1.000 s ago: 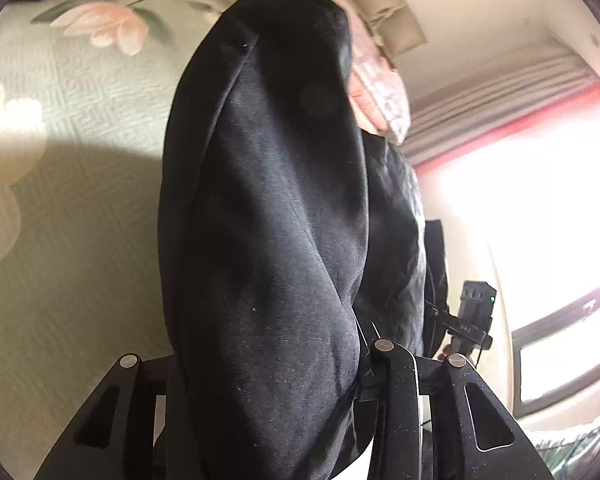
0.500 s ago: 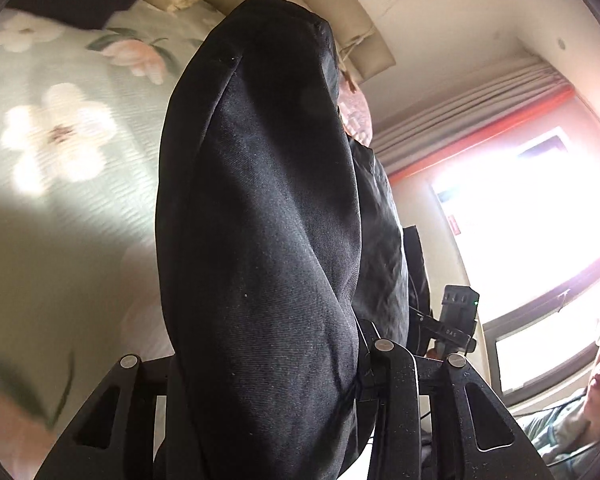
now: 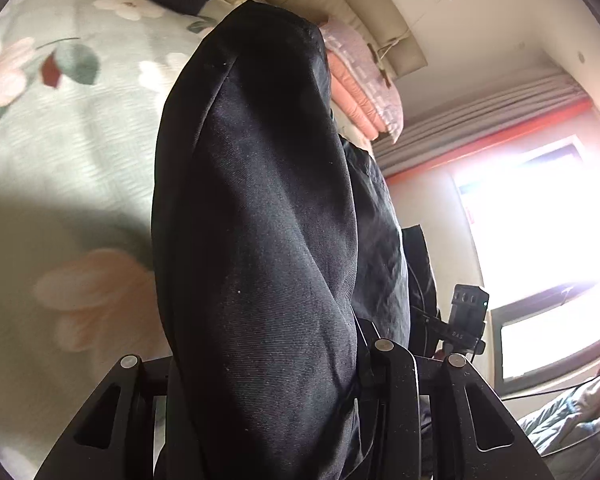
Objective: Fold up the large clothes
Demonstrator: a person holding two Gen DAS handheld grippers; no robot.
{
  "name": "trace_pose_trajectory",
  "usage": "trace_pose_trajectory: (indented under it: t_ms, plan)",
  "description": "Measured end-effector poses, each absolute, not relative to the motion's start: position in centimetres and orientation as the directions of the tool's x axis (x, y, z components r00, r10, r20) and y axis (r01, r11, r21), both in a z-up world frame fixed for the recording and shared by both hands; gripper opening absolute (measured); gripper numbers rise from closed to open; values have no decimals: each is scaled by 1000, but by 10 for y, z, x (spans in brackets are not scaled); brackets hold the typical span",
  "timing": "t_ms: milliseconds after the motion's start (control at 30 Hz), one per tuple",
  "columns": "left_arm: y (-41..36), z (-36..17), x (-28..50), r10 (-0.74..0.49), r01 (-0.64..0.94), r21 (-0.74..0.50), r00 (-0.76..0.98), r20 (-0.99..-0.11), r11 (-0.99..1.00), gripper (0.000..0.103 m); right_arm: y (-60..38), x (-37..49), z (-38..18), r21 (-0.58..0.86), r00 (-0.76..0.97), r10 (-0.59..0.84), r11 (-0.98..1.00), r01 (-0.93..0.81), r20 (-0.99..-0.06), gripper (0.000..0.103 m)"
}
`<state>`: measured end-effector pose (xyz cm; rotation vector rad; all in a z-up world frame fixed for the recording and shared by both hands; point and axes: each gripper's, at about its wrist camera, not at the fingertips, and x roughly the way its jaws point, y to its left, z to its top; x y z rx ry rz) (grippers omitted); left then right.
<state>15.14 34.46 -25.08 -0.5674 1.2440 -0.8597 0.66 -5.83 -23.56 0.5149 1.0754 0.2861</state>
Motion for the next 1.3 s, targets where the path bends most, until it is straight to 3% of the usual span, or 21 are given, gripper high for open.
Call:
trace_pose_trajectory:
  t_ms: [300,433,567,600,733,900,1000,1133,1300]
  plan:
    - [408,-324,170,-769,203,-748,53,-636,632,43,15,-13,-291,485,450,390,867,115,-803,37]
    - [434,-403,170,-746,21,-746,10,-666,666,61,8,-21,-320,474,444,347,854,215,-826,43]
    - [457,-440,154,-817,-67,-817,35,-576,573,73,0,-19,-332,474,430,323,823,313,-843,64]
    - [458,-442,153,-816,-75,-815,24,-578,575,75,-2,-21,-333,478,430,321,814,329,-844,65]
    - [464,-439,155,-813,-85,-809,-32,-582,582,77,-26,-20,-329,456,430,273,789,412,-861,72]
    - [488,-406,152,-685,2,-685,29,-728,728,77,-27,-35,-324,336,390,150,818,467,-909,72]
    - [487,-398,157,-644,-37,-644,24,-765,764,77,-17,-23,-313,244,351,77,852,463,-933,72]
    - [487,-359,148,-550,-14,-554,97,-829,833,76,-19,-18,-294,141,306,-2,884,446,-952,72]
    - [487,-285,142,-416,57,-414,205,-886,909,74,-23,-20,-243,111,348,-35,914,390,-937,72]
